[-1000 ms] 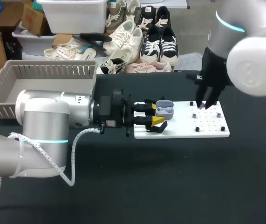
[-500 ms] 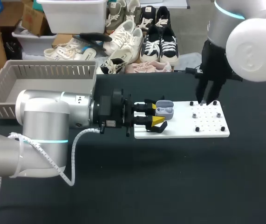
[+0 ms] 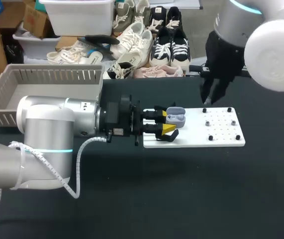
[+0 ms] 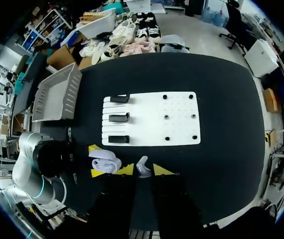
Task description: Pick up each earbud case from the left stands, insert the matching earbuds, close the lid, and place the case in the box.
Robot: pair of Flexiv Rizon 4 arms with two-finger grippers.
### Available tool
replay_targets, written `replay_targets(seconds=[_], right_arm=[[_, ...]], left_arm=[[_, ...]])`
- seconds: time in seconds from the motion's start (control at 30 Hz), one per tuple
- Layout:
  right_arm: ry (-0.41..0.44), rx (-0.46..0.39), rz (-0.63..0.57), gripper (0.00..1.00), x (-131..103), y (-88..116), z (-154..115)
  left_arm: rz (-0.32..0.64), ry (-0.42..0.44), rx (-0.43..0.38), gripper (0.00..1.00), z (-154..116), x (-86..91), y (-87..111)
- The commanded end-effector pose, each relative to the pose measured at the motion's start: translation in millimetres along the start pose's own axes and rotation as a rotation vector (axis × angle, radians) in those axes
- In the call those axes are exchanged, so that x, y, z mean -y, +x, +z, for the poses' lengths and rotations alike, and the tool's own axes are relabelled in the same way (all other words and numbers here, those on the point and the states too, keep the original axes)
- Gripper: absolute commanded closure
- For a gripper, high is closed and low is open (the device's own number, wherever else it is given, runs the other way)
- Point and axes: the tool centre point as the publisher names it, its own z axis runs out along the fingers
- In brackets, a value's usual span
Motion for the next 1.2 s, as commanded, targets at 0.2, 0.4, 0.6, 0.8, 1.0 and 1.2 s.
replay_targets(seconds=[0.2,0.4,0.6,0.8,1.0,1.2], right_arm=[[0.002,0.048,-0.078,1.00,-30,32,-25],[0.007,0.014,-0.153,1.00,-55,41,-25],[-0.030,-0.026,-0.224,1.00,-74,44,-17],[-0.063,-0.067,-0.259,1.00,-84,39,-7],[-0.058,-0.086,-0.258,1.00,-86,30,3],[-0.063,-0.101,-0.266,1.00,-85,28,10]], left_arm=[[0.001,-0.001,0.002,1.00,0,-0.1,0.6],[0.001,-0.001,0.002,1.00,0,-0.1,0.6],[0.001,-0.001,0.002,1.00,0,-0.1,0.6],[0.001,-0.001,0.002,1.00,0,-0.1,0.6],[0.001,-0.001,0.002,1.00,0,-0.1,0.6],[0.001,-0.001,0.002,1.00,0,-0.1,0.6]])
